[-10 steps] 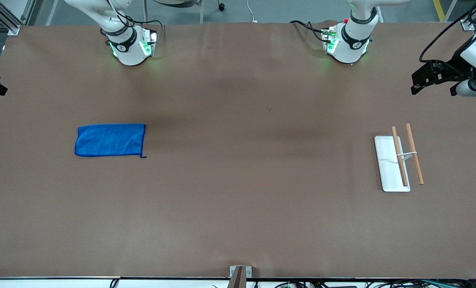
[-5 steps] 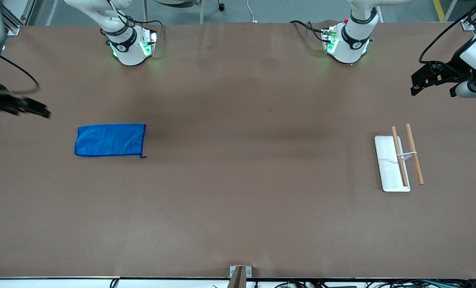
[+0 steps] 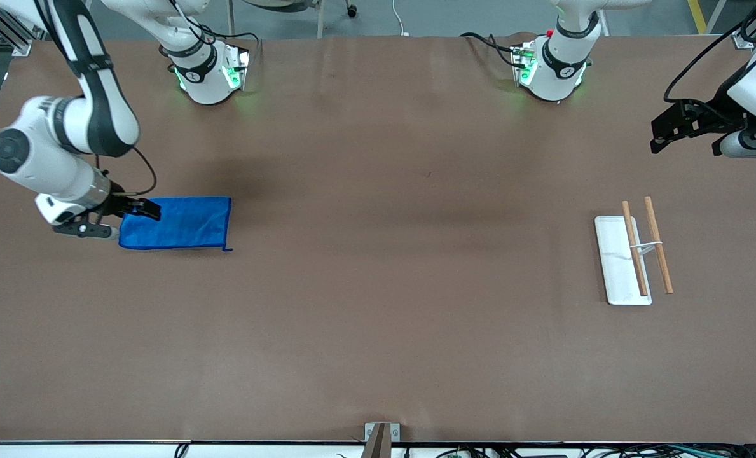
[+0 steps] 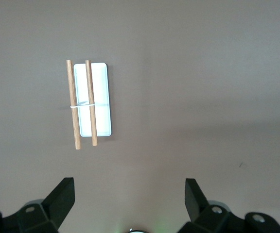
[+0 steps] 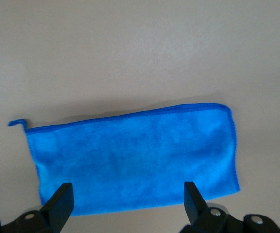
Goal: Right arm passes towel to left arm to hang
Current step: 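Reach the right gripper down to the blue towel's edge and grasp it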
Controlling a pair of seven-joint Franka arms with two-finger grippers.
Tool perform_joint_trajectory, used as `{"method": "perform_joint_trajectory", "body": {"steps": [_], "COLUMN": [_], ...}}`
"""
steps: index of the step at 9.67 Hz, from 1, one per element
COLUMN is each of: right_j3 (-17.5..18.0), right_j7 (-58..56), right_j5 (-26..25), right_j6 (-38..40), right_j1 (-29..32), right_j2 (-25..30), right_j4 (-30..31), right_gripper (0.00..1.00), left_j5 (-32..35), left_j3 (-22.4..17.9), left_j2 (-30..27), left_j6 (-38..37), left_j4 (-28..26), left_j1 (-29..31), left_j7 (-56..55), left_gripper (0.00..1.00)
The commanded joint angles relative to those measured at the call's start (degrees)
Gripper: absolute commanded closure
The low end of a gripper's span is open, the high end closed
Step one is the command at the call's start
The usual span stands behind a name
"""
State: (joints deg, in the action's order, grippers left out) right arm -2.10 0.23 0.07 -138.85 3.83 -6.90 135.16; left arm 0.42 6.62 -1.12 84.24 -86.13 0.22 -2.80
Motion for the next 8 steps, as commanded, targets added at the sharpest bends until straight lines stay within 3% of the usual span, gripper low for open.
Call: {"method": "perform_joint_trajectory", "body": {"steps": [1, 6, 8], "right_j3": [-0.10, -0.19, -0.19], "right_j7": [-0.67, -5.33, -5.32], "right_j5": [-1.13, -1.21, -1.21], "right_j6": [-12.87, -19.07, -19.35], "right_j1": [0.56, 2.83, 3.02], "right_j2": [-5.56, -11.02, -11.38], "right_j4": [4.64, 5.90, 6.43], "right_gripper": [0.00, 0.06, 0.23], "left_j5": [-0.94, -1.30, -2.00], "left_j3": [0.15, -0.02, -0.11], "left_j2": [1.30, 1.47, 1.65], "left_j6": [-0.31, -0.31, -0.13], "left_j4": [-0.09, 0.00, 0.00], "left_j1": [0.39, 0.22, 0.30], "left_j7": [0.69, 0.69, 0.78], "left_gripper": [0.00, 0.00, 0.00]}}
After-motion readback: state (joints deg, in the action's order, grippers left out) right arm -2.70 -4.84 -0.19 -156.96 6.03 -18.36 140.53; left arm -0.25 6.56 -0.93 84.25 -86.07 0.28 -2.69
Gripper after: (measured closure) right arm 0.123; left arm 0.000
